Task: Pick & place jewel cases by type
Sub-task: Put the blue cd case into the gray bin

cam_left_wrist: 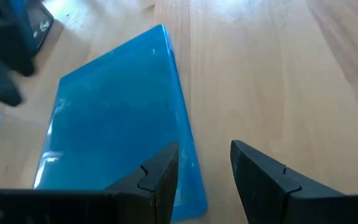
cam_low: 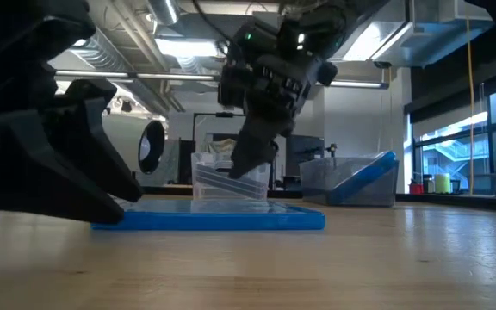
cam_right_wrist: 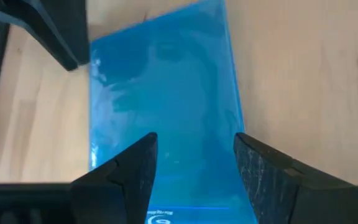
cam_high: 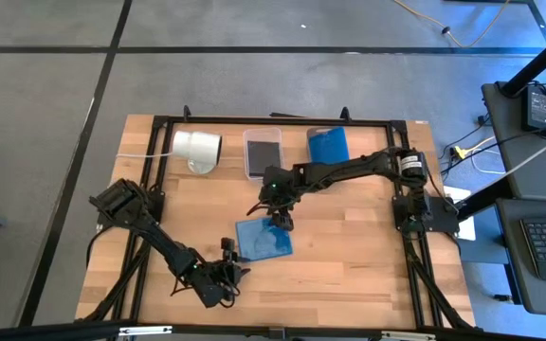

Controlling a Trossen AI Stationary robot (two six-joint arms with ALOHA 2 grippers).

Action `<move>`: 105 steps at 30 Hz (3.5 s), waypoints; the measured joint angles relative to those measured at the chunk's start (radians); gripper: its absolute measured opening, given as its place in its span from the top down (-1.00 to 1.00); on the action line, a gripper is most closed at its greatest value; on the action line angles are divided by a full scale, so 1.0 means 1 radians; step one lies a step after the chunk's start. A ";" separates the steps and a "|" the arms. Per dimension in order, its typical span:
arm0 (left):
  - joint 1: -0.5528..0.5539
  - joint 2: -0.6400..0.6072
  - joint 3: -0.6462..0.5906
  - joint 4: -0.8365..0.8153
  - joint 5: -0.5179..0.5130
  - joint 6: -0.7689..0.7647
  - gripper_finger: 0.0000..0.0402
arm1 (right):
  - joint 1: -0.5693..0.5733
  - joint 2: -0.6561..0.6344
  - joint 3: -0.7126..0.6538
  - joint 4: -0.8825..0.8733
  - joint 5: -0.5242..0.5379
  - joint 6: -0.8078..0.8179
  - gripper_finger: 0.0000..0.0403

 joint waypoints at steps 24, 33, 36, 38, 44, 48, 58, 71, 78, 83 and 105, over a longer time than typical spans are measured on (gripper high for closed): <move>0.061 0.012 0.001 -0.019 0.016 -0.037 0.29 | -0.027 0.133 0.001 0.018 -0.244 0.072 -0.07; 0.077 0.011 0.001 -0.022 0.006 -0.036 0.29 | 0.004 0.133 0.001 0.015 -0.243 0.074 -0.07; 0.077 0.011 0.001 -0.022 0.007 -0.037 0.29 | 0.005 0.133 0.001 0.015 -0.245 0.049 -0.07; 0.077 0.011 0.001 -0.022 0.007 -0.037 0.29 | 0.005 0.133 0.000 0.015 -0.247 0.043 -0.07; 0.077 0.011 0.001 -0.023 0.010 -0.034 0.29 | 0.005 0.133 0.000 0.016 -0.245 0.053 -0.04; 0.070 0.011 0.001 -0.022 0.015 0.008 0.29 | 0.005 0.134 0.000 0.010 -0.279 0.055 0.08; 0.035 0.011 0.001 -0.011 -0.040 0.115 0.29 | 0.006 0.134 0.005 0.015 -0.440 0.080 0.56; -0.049 -0.064 0.060 -0.011 -0.185 0.072 0.29 | 0.007 0.053 0.010 0.007 -0.360 0.051 0.87; -0.074 -0.147 0.088 -0.008 -0.282 -0.005 0.29 | 0.046 -0.059 0.012 -0.046 -0.057 0.024 0.86; -0.069 -0.213 0.112 -0.017 -0.314 -0.042 0.29 | 0.114 -0.114 0.014 -0.050 0.212 -0.013 0.87; 0.086 -0.313 0.617 -1.006 0.135 -0.128 0.83 | 0.255 -0.117 0.011 0.014 0.564 -0.033 0.88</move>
